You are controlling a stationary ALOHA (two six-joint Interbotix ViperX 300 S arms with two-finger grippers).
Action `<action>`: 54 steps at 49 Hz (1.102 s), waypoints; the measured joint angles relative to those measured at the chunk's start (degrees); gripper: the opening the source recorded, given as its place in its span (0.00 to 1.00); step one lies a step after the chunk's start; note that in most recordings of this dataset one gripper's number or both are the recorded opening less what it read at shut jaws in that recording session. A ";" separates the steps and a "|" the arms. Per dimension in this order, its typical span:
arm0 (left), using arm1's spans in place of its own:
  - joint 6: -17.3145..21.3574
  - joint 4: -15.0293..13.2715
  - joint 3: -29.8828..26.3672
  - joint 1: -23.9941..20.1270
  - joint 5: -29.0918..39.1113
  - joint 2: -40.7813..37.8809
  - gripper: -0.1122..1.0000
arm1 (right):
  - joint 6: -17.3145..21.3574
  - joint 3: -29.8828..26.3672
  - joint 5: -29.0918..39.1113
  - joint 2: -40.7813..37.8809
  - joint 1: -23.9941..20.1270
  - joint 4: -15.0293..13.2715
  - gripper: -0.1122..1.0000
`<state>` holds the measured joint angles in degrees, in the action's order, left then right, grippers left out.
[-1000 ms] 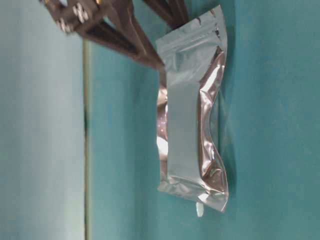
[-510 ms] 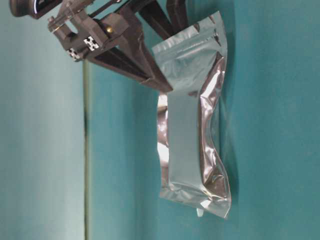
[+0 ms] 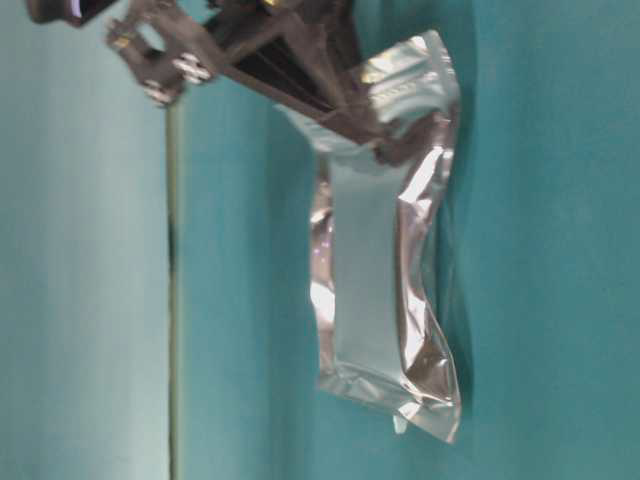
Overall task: Hand over the silver zip bag and make it stand upright.
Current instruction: 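Lift the bag with the right gripper and rotate it to hang vertically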
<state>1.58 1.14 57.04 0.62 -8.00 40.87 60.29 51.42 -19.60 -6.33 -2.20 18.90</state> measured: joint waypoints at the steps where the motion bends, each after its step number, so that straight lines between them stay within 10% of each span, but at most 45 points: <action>1: 0.00 0.00 0.00 0.00 0.09 0.00 0.11 | -0.26 0.00 0.44 0.70 0.26 -0.18 0.10; 10: 0.00 0.00 0.00 0.00 0.09 0.00 0.11 | -5.71 -1.93 10.55 8.17 2.81 -2.20 0.10; 30: 0.00 0.00 0.00 0.00 1.05 0.18 0.11 | -25.93 -20.83 56.51 15.56 5.89 -5.27 0.10; 54: -0.18 0.00 0.09 0.00 1.05 0.26 0.11 | -44.74 -41.40 79.63 4.48 5.36 -6.50 0.10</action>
<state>1.41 1.14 57.13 0.62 -6.94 41.13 15.56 10.02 60.03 -1.85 3.16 12.39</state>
